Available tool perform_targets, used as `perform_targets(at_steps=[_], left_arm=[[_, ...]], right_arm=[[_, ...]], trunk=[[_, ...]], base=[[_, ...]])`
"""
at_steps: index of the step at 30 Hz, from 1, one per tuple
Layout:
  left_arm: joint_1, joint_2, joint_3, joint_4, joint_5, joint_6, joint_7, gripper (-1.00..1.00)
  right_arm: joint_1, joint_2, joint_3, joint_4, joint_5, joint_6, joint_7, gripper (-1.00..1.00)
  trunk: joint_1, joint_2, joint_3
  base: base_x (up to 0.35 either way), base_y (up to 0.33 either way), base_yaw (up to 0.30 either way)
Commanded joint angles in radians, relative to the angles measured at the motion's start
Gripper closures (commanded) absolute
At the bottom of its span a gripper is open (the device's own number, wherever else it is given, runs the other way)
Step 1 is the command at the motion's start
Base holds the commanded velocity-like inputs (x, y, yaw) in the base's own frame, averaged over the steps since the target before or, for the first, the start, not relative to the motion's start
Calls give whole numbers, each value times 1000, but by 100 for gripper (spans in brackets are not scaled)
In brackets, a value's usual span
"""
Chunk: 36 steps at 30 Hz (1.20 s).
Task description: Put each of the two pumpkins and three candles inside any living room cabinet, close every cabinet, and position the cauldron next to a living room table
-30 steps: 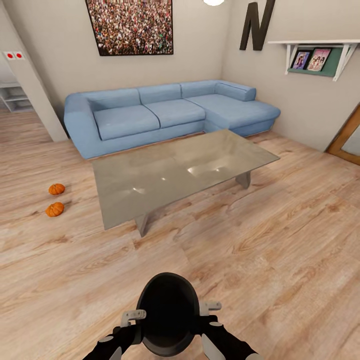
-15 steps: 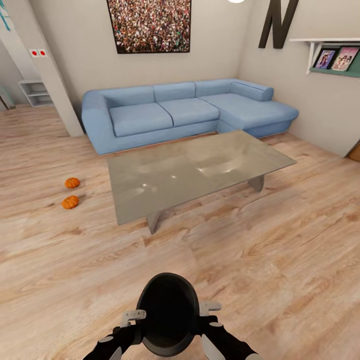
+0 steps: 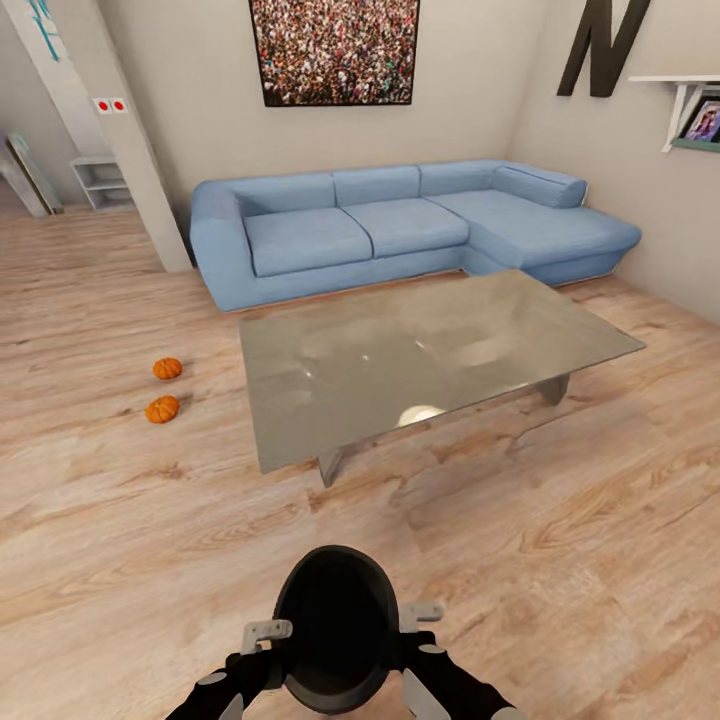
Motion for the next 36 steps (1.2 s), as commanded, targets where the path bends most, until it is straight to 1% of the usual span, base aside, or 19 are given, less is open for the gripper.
perform_targets(at_steps=[1, 8, 18, 24, 29, 36], left_arm=[[-1, 1, -13, -1, 26, 3, 8, 100], [-1, 1, -13, -1, 25, 3, 8, 100], [-1, 0, -14, -1, 24, 3, 8, 100], [-1, 1, -14, -1, 24, 3, 9, 100], [-1, 0, -15, -1, 24, 1, 9, 100], [-1, 0, -13, -1, 25, 1, 9, 100]], right_arm=[[-1, -1, 18, -35, -1, -57, -6, 100], [-1, -1, 18, -35, -1, -56, -6, 100], [-1, -1, 18, -35, -1, -56, -4, 100], [-1, 1, 19, -35, -1, -56, -4, 100], [-1, 1, 20, -35, -1, -56, -4, 100], [-1, 0, 20, -35, -1, -56, -4, 100]], trunk=[[0, 0, -1], [0, 0, -1], [0, 0, -1], [0, 0, -1], [0, 0, -1], [0, 0, -1]], base=[[300, 110, 279], [304, 67, 274], [307, 2, 40], [298, 0, 151], [85, 0, 28], [50, 0, 111]])
